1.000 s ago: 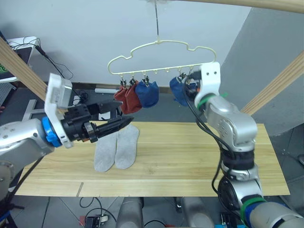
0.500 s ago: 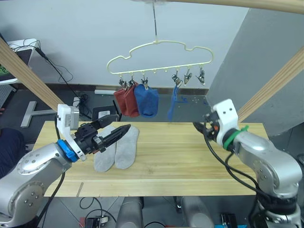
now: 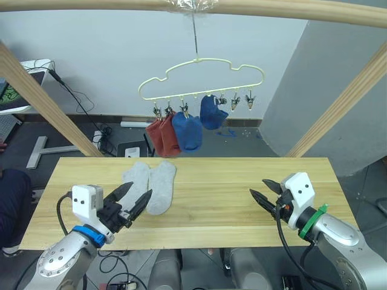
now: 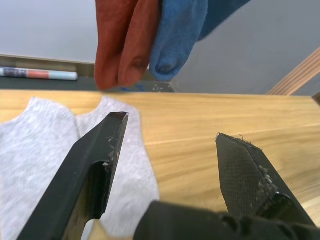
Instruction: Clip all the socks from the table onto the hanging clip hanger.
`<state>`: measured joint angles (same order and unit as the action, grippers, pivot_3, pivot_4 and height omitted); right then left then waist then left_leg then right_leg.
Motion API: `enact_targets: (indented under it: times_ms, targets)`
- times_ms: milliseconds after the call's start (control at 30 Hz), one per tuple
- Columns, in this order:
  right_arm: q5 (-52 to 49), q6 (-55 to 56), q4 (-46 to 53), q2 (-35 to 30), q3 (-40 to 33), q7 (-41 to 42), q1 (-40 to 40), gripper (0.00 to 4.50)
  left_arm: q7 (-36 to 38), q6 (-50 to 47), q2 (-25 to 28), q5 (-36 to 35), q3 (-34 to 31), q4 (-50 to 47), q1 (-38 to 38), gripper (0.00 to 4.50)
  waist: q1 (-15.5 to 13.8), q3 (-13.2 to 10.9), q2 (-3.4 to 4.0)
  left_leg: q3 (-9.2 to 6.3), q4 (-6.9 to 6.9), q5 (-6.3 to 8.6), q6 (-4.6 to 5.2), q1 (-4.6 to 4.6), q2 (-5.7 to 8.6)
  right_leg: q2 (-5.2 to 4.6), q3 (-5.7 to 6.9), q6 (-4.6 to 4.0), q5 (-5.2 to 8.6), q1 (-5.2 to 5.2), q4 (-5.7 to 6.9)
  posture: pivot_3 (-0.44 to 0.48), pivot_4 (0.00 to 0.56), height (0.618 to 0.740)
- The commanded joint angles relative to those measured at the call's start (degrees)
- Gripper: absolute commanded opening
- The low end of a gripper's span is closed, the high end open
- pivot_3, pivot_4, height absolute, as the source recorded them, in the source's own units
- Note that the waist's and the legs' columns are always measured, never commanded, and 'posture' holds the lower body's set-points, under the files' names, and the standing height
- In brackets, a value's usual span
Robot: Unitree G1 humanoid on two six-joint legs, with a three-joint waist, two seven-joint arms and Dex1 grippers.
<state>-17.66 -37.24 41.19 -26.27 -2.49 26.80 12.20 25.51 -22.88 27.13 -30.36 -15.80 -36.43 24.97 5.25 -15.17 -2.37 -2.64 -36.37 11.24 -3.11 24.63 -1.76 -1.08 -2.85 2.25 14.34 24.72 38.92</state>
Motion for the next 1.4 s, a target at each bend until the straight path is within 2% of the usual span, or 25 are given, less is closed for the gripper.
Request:
enact_targets:
  times_ms: [33,167,433,767,1000,1400]
  targets:
    - [-0.1,3.0,-0.4,-0.4,-0.9,0.7,0.5,2.54,-2.4,1.7,-3.4,1.6,2.7,-3.7,2.3,3.22,-0.1,0.5,-0.04,0.01,-0.05,0.00,0.00,-0.04,0.00,-0.02,0.00,0.00,0.00,-0.07,-0.01,-0.134,0.206,0.740]
    - [-0.4,2.4,0.2,0.0,0.3,0.1,0.8,2.54,-5.2,3.2,-8.0,3.8,5.4,-4.8,3.6,3.22,-0.1,0.8,-0.03,-0.03,-0.13,0.00,0.00,-0.25,-0.02,-0.03,0.06,0.01,0.02,-0.41,-0.16,-0.133,0.208,0.740]
    - [-0.2,2.8,0.6,0.6,1.1,-0.7,1.5,2.54,-6.8,4.8,-11.5,5.4,7.7,-5.3,5.9,3.22,-0.2,0.9,0.02,-0.04,-0.09,0.01,0.01,-0.25,-0.05,-0.03,0.11,0.02,0.08,-0.46,-0.33,-0.139,0.221,0.740]
    - [-0.2,2.7,1.1,0.7,1.8,-1.8,2.0,2.54,-8.4,3.4,-11.9,5.3,8.0,-7.1,5.8,3.22,-0.2,0.9,0.03,-0.07,-0.08,0.03,-0.02,-0.23,-0.05,-0.09,0.12,0.01,0.09,-0.45,-0.43,-0.134,0.230,0.740]
    - [-0.5,3.2,0.6,1.0,2.1,-1.9,1.5,2.54,-9.6,3.2,-11.9,5.4,7.9,-7.9,6.1,3.22,-0.3,0.9,0.03,-0.05,0.28,0.03,-0.01,-0.17,-0.04,-0.09,0.18,0.02,0.09,-0.54,-0.97,-0.128,0.230,0.740]
    - [-1.9,4.1,1.2,1.3,0.6,-1.6,2.4,2.54,-9.6,4.3,-11.4,6.0,6.7,-6.9,5.9,3.22,-0.3,0.9,0.03,-0.09,0.30,0.06,-0.01,-0.12,-0.03,-0.07,0.18,0.14,0.16,-0.54,-0.95,-0.135,0.236,0.740]
